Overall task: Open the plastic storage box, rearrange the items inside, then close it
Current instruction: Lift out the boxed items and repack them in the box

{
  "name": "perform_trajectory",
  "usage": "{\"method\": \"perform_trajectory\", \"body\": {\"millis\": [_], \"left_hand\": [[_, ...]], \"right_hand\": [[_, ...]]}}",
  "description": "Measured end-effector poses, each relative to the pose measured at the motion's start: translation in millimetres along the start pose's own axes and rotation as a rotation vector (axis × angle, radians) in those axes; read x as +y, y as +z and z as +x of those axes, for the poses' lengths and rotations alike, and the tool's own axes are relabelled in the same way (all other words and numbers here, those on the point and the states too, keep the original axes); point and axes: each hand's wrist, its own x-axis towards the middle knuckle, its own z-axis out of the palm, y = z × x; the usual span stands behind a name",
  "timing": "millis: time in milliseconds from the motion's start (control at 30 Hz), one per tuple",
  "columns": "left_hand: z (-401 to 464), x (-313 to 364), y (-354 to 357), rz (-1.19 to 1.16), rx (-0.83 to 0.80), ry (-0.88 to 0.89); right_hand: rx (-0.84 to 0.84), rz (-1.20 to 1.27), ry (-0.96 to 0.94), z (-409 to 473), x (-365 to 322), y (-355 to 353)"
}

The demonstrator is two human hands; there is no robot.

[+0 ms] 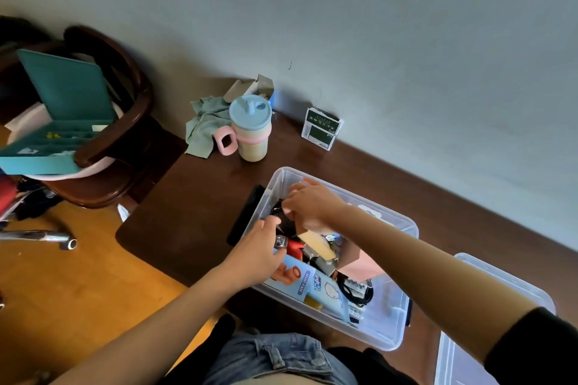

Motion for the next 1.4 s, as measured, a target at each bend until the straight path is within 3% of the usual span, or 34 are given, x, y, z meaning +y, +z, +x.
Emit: {"method": "perform_trajectory", "body": {"millis": [133, 300, 500, 700, 900, 1100, 1400], "left_hand": [[4, -5, -3, 0.189, -0.12, 0.043], [6, -5, -3, 0.261, -0.105, 0.087], [4, -5, -5, 0.124, -0.021, 0.129], [1, -9, -3, 0.013, -0.168, 0.192], [0, -9, 12, 0.144, -0.267, 0.273], [-4, -16, 10, 0.129, -0.288, 0.317], [-4, -21, 11, 0.1, -0.286, 0.319]], "right_hand": [[0.076, -0.059, 0.039, -22, 9, -1], [0.072, -0.118, 0.102, -39, 9, 3], [0.003, -0.217, 0.193, -29, -6, -1], [-0.112, -0.305, 0.159, -7, -8, 3], [-0.303, 0.019, 0.279, 28, -16, 21], [-0.167, 0.338, 0.554, 60, -20, 60], [-0.148, 0.389, 0.675, 74, -21, 70]]}}
